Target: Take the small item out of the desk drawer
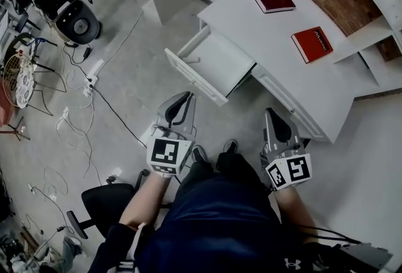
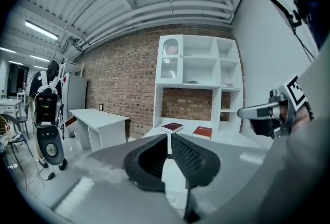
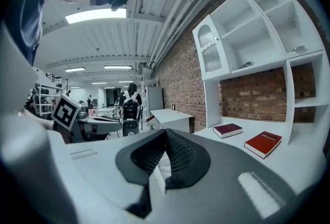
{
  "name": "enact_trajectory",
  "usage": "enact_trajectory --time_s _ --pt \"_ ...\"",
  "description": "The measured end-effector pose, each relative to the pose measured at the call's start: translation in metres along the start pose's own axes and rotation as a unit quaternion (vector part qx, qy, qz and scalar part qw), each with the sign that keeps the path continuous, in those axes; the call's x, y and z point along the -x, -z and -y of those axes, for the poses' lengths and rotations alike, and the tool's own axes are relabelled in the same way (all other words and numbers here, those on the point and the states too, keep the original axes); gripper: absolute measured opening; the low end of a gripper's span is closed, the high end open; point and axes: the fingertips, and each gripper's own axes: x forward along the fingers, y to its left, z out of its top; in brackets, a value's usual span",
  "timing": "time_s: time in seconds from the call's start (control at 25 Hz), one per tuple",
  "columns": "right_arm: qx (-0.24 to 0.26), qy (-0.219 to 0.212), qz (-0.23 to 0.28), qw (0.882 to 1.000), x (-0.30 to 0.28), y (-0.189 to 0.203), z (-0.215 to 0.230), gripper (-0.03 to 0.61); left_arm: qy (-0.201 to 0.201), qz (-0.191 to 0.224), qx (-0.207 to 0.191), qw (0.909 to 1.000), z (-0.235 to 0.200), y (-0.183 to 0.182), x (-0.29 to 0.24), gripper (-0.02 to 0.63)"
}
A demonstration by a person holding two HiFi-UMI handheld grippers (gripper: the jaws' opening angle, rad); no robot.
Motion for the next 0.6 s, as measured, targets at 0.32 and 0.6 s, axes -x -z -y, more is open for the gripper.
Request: enact_trajectory --time_s 0.32,0.6 --pt "0.017 -0.042 0.001 0.999 -0.056 0.013 0.022 0.002 -0.006 -0.044 -0.047 0.9979 -0.024 0.009 -0.055 0.043" --pt "-0.004 -0.089 0.000 0.996 -0.116 0.011 0.068 0.002 -0.001 -0.138 -0.130 0.9819 -0.045 0.038 -0.140 0.063"
